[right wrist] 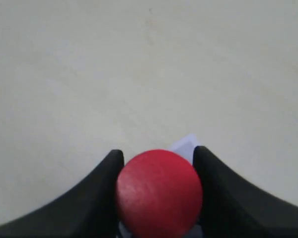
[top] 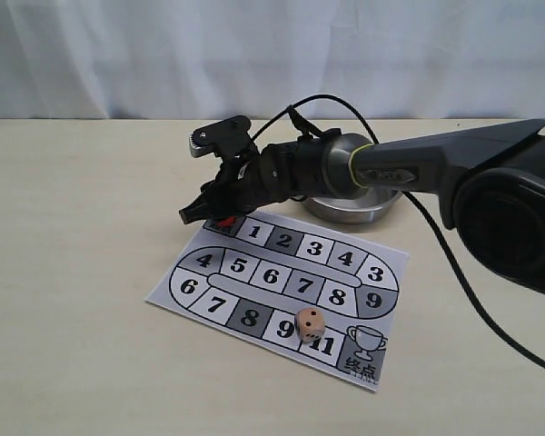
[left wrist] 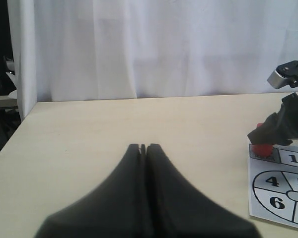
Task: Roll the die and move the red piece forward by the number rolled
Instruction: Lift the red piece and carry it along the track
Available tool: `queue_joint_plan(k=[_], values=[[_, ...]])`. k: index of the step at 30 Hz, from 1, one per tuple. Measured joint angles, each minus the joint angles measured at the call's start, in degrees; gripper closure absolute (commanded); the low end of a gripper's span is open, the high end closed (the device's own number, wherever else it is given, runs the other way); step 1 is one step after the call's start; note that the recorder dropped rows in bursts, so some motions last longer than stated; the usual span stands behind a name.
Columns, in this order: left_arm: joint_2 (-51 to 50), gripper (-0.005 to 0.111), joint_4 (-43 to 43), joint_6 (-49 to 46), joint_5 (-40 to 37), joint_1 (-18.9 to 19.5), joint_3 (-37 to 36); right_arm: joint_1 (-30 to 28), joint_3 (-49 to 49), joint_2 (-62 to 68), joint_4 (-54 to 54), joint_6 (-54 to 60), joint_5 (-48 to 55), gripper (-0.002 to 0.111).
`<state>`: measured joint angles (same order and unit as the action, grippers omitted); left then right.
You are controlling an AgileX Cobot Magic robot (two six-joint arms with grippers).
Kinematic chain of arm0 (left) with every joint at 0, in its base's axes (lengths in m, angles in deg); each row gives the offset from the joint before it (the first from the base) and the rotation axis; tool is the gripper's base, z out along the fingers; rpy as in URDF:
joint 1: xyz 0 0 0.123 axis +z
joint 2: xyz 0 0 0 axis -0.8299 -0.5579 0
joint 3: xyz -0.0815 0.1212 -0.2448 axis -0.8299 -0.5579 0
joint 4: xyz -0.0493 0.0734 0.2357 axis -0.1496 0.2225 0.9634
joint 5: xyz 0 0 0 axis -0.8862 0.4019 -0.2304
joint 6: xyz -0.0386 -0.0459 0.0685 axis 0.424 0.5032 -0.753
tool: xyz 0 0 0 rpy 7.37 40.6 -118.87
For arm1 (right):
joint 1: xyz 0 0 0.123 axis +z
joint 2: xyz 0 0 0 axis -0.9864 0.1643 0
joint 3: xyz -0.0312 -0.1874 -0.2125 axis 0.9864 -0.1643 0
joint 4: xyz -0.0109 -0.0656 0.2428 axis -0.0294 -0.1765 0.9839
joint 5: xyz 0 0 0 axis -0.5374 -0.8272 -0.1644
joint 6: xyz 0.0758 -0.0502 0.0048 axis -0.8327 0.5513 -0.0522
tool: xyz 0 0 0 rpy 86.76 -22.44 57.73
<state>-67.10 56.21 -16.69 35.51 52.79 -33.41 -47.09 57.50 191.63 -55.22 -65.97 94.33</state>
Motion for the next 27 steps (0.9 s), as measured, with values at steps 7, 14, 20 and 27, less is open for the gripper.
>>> queue_joint_plan(k=[7, 14, 20, 27], values=[[0.00, 0.107, 0.00, 0.00, 0.00, 0.00, 0.00, 0.00, 0.00, -3.69, 0.00, 0.87, 4.06, 0.104], [0.00, 0.107, 0.00, 0.00, 0.00, 0.00, 0.00, 0.00, -8.44, -9.23, -0.34, 2.16, -1.52, 0.104], [0.00, 0.107, 0.00, 0.00, 0.00, 0.00, 0.00, -0.36, -12.26, -9.23, -1.59, 3.12, -5.47, 0.104], [0.00, 0.107, 0.00, 0.00, 0.00, 0.00, 0.00, -2.54, -12.26, -8.65, -1.70, 0.20, -6.13, 0.104]])
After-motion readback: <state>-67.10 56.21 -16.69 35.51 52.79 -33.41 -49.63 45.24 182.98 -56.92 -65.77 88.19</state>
